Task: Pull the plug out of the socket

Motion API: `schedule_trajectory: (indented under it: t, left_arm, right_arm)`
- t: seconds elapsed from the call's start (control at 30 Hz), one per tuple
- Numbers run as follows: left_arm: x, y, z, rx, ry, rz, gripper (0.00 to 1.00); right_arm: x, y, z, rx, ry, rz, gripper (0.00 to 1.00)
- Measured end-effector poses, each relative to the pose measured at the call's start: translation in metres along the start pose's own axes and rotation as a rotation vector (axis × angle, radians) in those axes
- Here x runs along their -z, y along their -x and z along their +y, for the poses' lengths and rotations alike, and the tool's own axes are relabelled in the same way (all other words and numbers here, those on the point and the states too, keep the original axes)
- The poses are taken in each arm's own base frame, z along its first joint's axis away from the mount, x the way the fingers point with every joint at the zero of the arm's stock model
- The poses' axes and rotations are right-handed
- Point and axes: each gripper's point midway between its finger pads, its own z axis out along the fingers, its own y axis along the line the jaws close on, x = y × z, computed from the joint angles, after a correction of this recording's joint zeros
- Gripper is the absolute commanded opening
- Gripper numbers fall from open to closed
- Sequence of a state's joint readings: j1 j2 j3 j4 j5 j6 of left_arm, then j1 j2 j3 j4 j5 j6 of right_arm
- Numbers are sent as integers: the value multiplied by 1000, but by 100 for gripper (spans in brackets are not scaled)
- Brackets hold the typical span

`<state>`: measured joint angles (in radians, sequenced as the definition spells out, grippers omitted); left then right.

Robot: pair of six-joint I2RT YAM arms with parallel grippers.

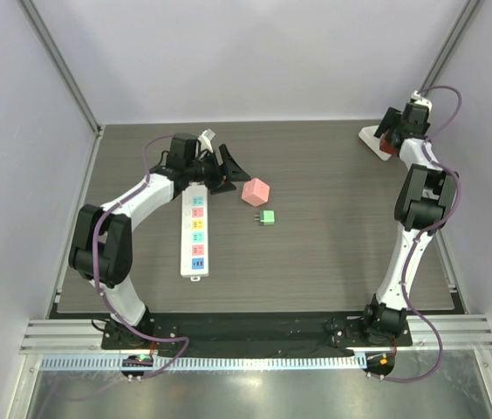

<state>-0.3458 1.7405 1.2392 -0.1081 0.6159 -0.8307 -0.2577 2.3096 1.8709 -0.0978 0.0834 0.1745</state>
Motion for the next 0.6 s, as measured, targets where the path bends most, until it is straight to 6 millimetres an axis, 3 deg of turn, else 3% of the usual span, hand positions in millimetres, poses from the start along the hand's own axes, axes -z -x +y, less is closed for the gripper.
schedule_trajectory:
  t: [0.3, 0.6]
  left_arm:
    - [0, -1, -1, -1, -8, 7, 68]
    - [0, -1, -1, -1, -7, 7, 67]
  right_arm:
    - [-6, -13, 5, 18, 34, 41, 78]
    - [-9, -14, 5, 12, 39, 60, 55]
